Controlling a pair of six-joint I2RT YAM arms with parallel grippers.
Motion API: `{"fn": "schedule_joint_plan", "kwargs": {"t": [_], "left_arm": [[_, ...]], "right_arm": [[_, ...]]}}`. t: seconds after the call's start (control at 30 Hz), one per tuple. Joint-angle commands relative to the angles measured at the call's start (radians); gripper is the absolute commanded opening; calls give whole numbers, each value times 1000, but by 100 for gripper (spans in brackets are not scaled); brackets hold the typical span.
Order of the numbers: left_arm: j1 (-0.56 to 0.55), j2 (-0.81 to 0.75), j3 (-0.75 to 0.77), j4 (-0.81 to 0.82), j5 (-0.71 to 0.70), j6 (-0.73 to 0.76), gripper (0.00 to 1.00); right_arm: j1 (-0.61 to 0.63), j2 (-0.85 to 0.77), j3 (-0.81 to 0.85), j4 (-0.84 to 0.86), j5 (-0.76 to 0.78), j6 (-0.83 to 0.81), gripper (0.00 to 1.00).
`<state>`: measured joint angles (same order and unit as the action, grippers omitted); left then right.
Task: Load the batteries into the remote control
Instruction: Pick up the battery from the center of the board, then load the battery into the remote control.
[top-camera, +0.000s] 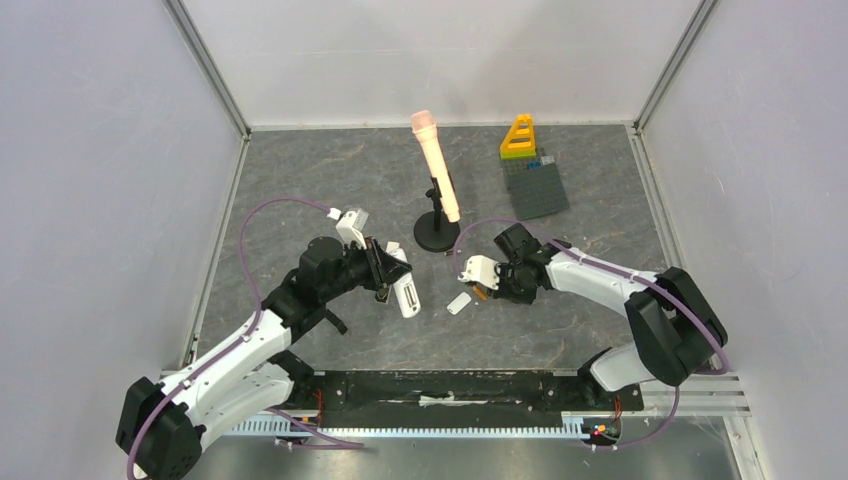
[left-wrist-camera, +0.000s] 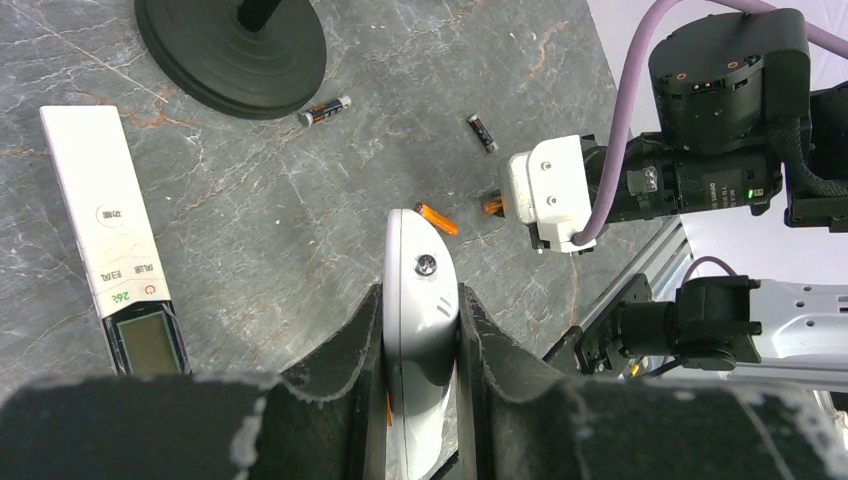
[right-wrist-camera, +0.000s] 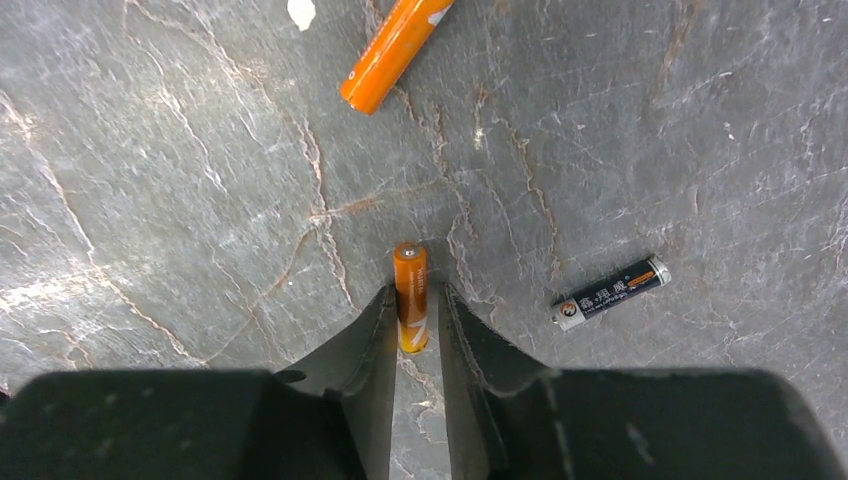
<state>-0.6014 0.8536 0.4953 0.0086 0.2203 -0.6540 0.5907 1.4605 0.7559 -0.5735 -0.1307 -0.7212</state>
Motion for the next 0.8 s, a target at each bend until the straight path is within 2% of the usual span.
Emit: {"fn": "schedule_joint_plan", "kwargs": {"t": [0.0,0.03,0.07,0.23,0.4,0.57,0.7,0.77], "left_arm": [[7,-21,12,25,17,-3,2],[7,-21,12,24,16,-1,2],[8,-22,12,24,16,-2,2],[9,-29,12,15,16,-5,2],[9,-50,-1,25,22,-20,2],[8,-84,-28,84,59,-47,2],[9,-138,-71,156,100,-54,2],[8,-166,-100,216,130,-64,2]], "right_arm": [[7,59,-12,55,15,0,20],[7,65,-8,53,22,2,8],[8,73,-1,48,26,4,1],[8,71,42,38,-3,43,0],[8,-49,102,71,-116,156,0],[61,-248,57,233,-212,409,0],[149,-408,-20,392,-171,638,0],[187,-473,-43,458,-122,808,0]]}}
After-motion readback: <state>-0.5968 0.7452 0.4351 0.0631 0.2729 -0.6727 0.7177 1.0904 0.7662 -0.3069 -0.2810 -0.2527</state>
